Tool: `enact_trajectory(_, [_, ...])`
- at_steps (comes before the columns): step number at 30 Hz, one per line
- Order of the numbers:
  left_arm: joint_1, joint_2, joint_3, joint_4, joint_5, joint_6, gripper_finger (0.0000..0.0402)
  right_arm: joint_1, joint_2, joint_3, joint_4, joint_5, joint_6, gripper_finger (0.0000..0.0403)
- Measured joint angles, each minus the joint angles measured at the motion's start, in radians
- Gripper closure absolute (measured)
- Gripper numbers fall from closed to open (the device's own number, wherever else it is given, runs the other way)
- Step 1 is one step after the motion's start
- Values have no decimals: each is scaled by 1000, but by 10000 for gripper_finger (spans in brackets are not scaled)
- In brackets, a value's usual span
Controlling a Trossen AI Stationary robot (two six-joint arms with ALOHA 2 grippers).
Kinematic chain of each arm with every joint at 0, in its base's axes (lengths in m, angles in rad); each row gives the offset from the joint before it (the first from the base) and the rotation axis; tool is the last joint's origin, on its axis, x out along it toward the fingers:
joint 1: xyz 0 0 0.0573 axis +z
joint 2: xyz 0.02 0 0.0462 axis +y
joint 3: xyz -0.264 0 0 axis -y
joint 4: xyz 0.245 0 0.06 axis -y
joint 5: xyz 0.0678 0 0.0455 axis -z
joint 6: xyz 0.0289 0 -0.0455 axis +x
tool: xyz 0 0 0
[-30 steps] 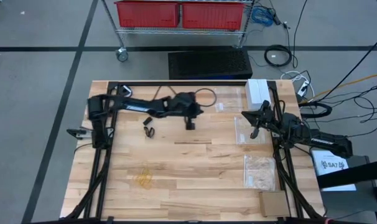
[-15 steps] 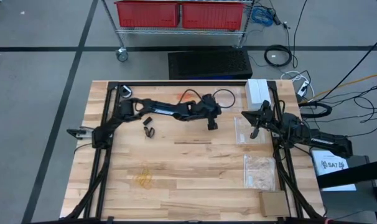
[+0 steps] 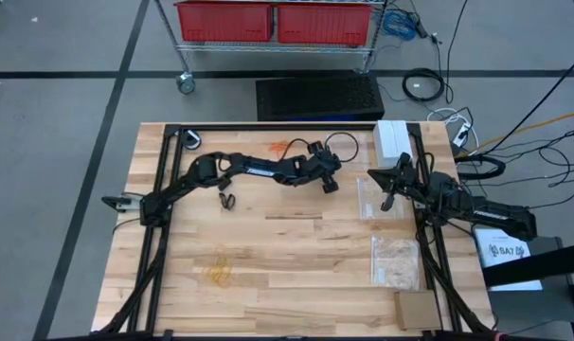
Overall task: Sort rubber bands
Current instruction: Open the top right zip bag
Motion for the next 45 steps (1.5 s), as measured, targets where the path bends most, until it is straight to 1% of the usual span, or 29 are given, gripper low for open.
enact_trajectory(6, [10,-7,7,-161,134,-2,395,0,0,0,0,0,0,403])
enact_trajectory(10, [-14,-19,8,-257,206,-1,395,0,0,0,0,0,0,403])
enact_trajectory(21, [-122,-99,2,-566,228,-1,395,0,0,0,0,0,0,403])
enact_trajectory(23, [-134,-113,1,-602,225,2,395,0,0,0,0,0,0,403])
enact_trajectory(27, [-141,-143,-6,-599,208,9,395,0,0,0,0,0,0,403])
enact_trajectory(30, [-129,-163,-8,-522,200,38,395,0,0,0,0,0,0,403])
enact_trajectory(33, [-85,-158,-2,-418,199,51,395,0,0,0,0,0,0,403])
enact_trajectory(36, [-37,-117,-5,-386,273,40,395,0,0,0,0,0,0,403])
enact_trajectory(38, [-19,-99,-4,-367,287,17,395,0,0,0,0,0,0,403])
enact_trajectory(41, [-11,-86,2,-401,289,-22,395,0,0,0,0,0,0,403])
enact_trajectory(45, [-23,-89,3,-492,282,-78,395,0,0,0,1,0,0,403])
